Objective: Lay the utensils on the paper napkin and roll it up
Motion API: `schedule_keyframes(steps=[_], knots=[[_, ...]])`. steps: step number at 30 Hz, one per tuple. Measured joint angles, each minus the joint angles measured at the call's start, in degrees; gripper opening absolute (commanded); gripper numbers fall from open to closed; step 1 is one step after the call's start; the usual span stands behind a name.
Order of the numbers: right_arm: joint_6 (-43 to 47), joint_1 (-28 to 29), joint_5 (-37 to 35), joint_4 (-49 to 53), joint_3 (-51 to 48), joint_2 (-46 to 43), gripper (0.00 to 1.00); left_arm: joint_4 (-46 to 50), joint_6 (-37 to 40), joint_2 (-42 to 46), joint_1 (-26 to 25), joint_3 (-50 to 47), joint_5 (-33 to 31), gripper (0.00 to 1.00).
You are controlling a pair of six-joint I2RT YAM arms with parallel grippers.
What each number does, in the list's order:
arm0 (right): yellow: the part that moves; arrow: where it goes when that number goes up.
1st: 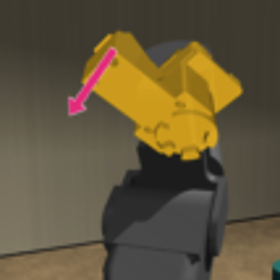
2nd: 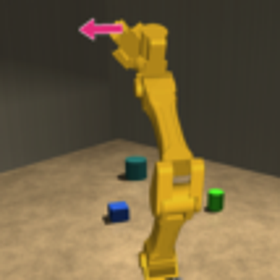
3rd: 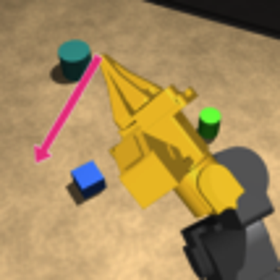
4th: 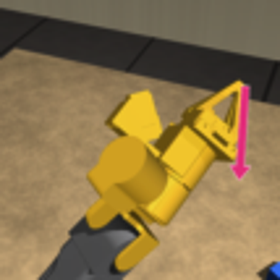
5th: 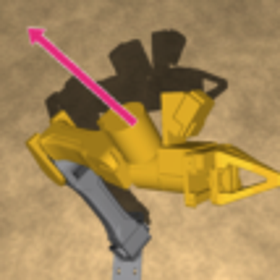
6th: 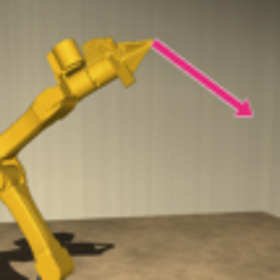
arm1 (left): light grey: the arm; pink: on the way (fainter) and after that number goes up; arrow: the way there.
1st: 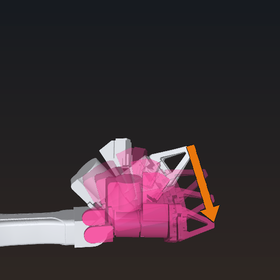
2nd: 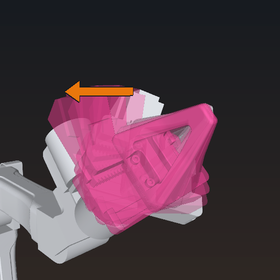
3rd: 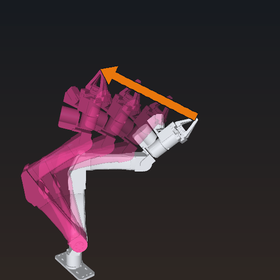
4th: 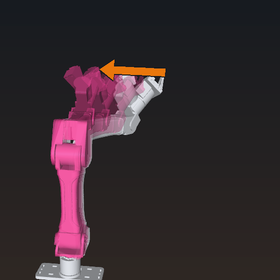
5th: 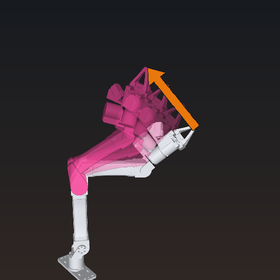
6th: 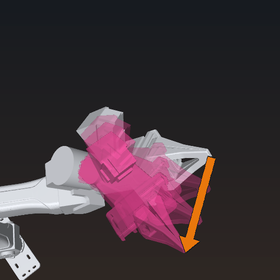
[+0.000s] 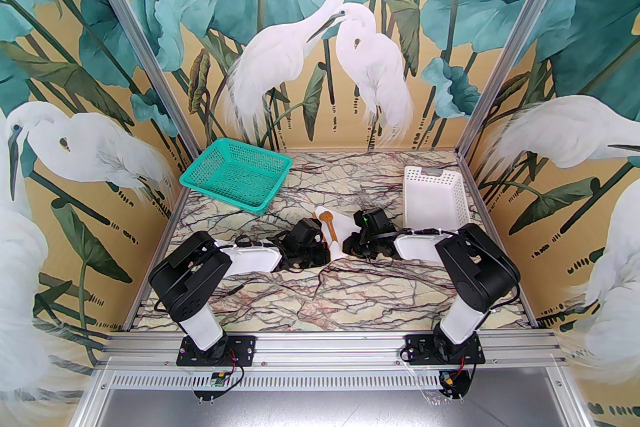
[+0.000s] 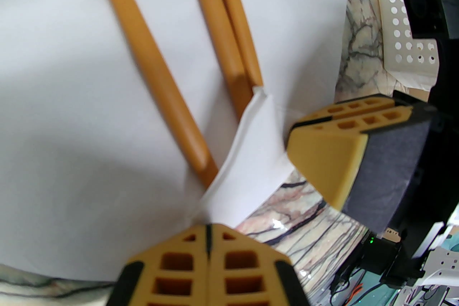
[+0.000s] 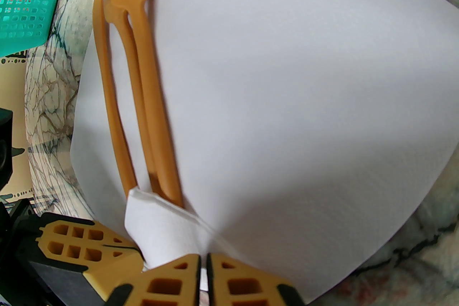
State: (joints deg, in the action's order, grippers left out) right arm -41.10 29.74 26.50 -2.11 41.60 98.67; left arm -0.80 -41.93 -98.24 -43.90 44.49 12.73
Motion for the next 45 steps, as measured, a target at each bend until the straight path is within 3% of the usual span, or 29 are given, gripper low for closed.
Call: schedule_keyframes(steps=[15, 24, 45], knots=[[-0.4, 2.8, -1.0, 1.7, -0.9, -7.2, 0.07, -0.1, 0.0, 0.0, 0.0, -0.1, 0.0, 0.0], [-1.9, 6.2, -1.0, 0.2, -1.8, -5.0, 0.06, -0.1, 0.0, 0.0, 0.0, -0.1, 0.0, 0.0], [-2.4, 7.0, -1.0, -0.7, -1.7, -2.0, 0.06, -0.1, 0.2, 0.0, 0.0, -0.1, -0.2, 0.0]])
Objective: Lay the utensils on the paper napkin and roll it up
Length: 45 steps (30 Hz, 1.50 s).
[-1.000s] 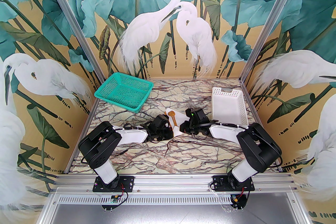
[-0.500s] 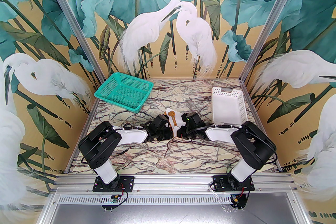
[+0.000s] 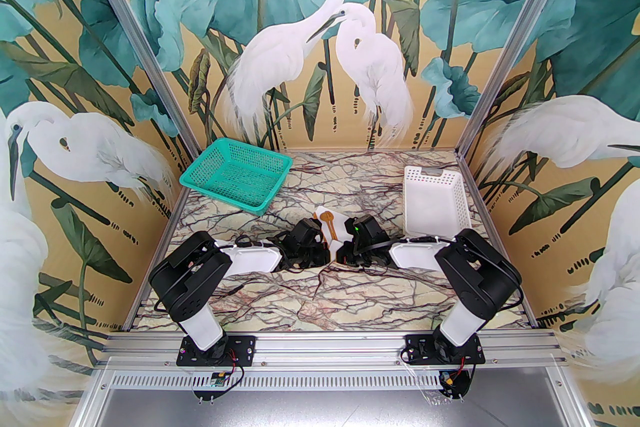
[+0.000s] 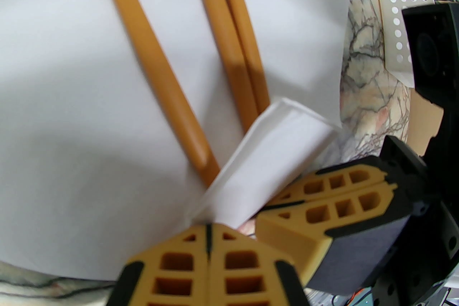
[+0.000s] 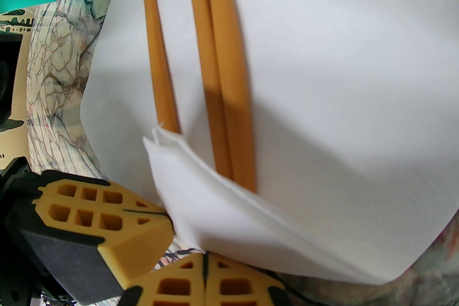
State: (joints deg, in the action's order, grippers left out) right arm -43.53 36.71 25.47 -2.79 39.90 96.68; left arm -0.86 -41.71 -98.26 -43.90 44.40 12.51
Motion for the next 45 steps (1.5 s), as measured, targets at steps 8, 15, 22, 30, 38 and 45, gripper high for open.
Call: schedule_keyframes(steps=[8, 15, 22, 30, 38, 45], knots=[[0.0, 0.0, 0.0, 0.5, 0.9, -1.5, 0.06, 0.0, 0.0, 0.0, 0.0, 0.0, 0.0, 0.0], [0.0, 0.4, 0.0, 0.4, 1.9, -1.2, 0.06, 0.0, 0.4, 0.0, 0.0, 0.0, 0.0, 0.0], [-0.2, 0.7, -0.1, 0.4, 2.3, 0.9, 0.06, 0.0, 0.4, 0.0, 0.0, 0.0, 0.0, 0.0], [-0.2, 0.7, -0.9, 0.5, 2.3, 1.8, 0.06, 0.0, 0.4, 0.0, 0.0, 0.0, 0.0, 0.0], [0.4, 0.8, -2.4, 1.8, 2.7, 1.8, 0.06, 0.0, 0.4, 0.0, 0.0, 0.0, 0.0, 0.0], [1.6, 0.7, -3.5, 3.7, 3.1, 1.2, 0.07, 0.0, 0.4, 0.0, 0.0, 0.0, 0.0, 0.0]])
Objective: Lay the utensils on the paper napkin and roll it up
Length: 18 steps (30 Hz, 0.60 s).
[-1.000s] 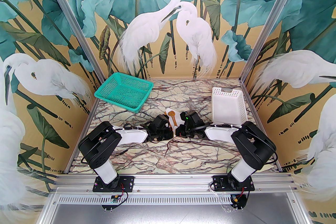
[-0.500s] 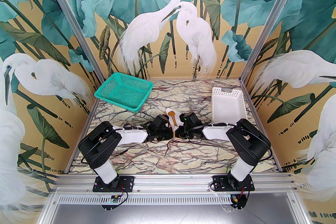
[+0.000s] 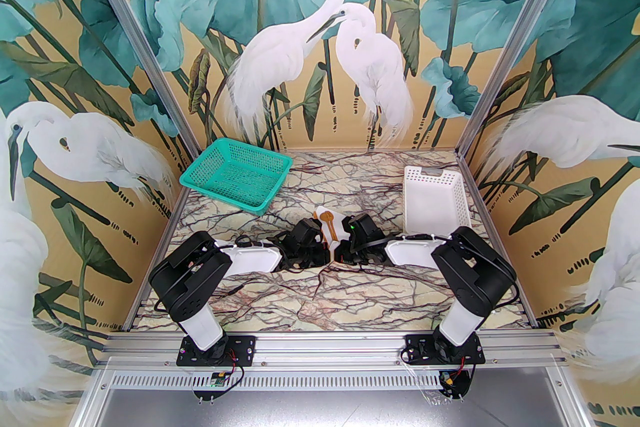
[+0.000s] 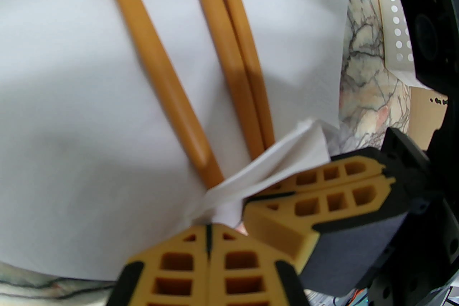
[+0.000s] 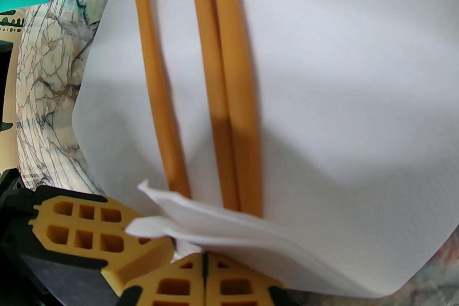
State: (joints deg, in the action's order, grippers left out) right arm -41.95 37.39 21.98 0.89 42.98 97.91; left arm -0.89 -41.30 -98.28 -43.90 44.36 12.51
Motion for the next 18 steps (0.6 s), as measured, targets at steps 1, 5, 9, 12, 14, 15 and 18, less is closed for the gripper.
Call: schedule_keyframes(steps=[1, 5, 9, 12, 14, 15, 18], knots=[[0.1, -0.2, -0.2, 0.4, 0.0, -0.2, 0.07, 0.0, 0.0, 0.0, 0.0, 0.0, 0.0, 0.0], [0.7, -1.4, -1.2, 2.2, 0.0, -1.4, 0.07, 0.0, 0.0, 0.0, 0.0, 0.0, 0.0, 0.0], [1.4, -3.0, -1.7, 3.7, -0.1, -2.5, 0.07, 0.0, 0.0, 0.0, 0.0, 0.0, 0.0, 0.0], [1.8, -3.6, -2.0, 4.8, -0.1, -3.5, 0.07, 0.0, 0.0, 0.0, 0.0, 0.0, 0.0, 0.0], [2.1, -3.7, -2.1, 5.4, 0.0, -4.2, 0.07, 0.0, 0.0, 0.0, 0.0, 0.0, 0.0, 0.0], [2.2, -3.7, -1.9, 5.4, 0.0, -4.4, 0.07, 0.0, 0.0, 0.0, 0.0, 0.0, 0.0, 0.0], [2.4, -3.7, -1.0, 5.3, 0.2, -4.7, 0.07, 0.0, 0.0, 0.0, 0.0, 0.0, 0.0, 0.0]])
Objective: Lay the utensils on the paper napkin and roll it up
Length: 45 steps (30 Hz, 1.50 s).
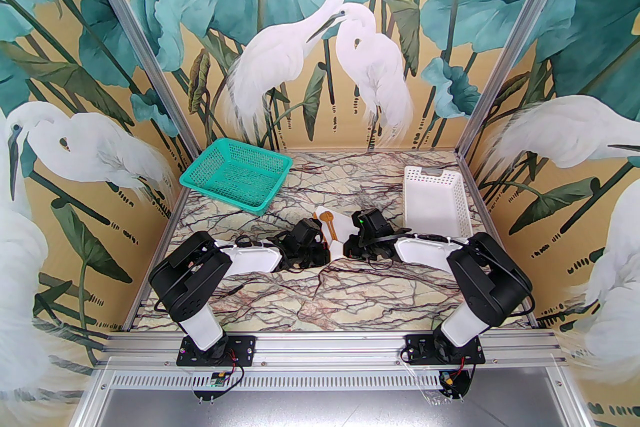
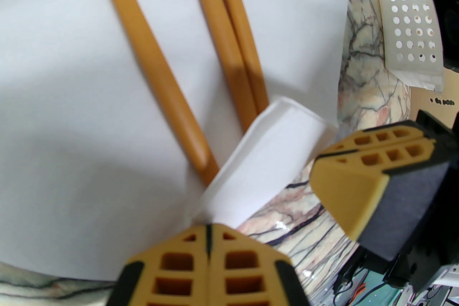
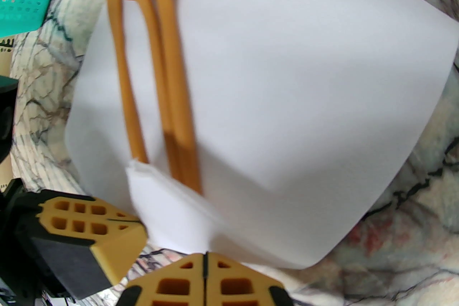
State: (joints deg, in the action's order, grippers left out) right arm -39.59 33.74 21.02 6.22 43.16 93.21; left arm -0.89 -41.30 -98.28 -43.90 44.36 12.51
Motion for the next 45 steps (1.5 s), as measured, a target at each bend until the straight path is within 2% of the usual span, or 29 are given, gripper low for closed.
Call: schedule_keyframes(steps=[28, 45], knots=[[2.3, -1.5, 0.7, -0.4, 0.2, 3.5, 0.08, -1.9, 0.0, 0.0, 0.0, -0.9, 0.0, 0.0], [6.8, -9.0, 2.7, 2.0, 0.5, 3.3, 0.09, -3.0, 0.0, 0.0, 0.0, -1.4, 0.0, 0.0]])
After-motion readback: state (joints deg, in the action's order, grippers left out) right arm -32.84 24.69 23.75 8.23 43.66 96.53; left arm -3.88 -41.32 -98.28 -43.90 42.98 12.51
